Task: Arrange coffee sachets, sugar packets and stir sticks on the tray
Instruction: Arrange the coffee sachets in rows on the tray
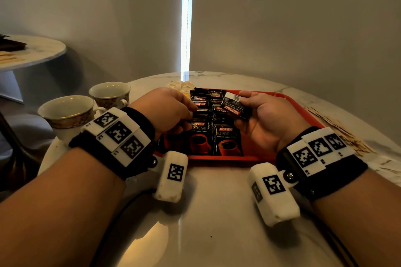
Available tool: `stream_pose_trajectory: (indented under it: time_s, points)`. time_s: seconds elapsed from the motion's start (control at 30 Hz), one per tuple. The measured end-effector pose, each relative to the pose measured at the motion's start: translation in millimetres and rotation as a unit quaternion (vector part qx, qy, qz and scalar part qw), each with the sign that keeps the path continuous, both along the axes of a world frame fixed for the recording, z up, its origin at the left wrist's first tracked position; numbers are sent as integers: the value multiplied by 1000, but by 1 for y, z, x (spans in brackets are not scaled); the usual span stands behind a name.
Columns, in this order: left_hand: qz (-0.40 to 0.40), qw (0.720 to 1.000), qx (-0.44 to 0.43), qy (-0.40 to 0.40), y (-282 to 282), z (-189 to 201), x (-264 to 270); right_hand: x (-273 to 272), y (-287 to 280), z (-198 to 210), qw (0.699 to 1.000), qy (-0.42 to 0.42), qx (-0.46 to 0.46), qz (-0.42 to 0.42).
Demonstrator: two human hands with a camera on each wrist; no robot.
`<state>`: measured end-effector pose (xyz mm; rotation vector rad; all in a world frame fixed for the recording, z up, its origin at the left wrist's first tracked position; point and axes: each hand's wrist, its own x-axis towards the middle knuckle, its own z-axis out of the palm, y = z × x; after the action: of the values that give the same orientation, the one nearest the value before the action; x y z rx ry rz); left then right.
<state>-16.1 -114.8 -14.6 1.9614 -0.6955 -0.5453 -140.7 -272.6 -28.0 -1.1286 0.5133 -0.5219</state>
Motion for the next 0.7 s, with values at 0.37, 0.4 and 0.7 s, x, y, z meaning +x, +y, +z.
stream_pose_trajectory:
  time_s: [0.37,0.4,0.7]
  points:
    - [-99,985,-143,-12,4,7,-1,-1,9,4,1000,5,-4,-1]
    - [-126,981,-145,-1,3,8,-3,-1,10,4,1000,7,2,8]
    - [-128,969,-193,-83,0,2,-7,-2,19,3,997,16,-14,80]
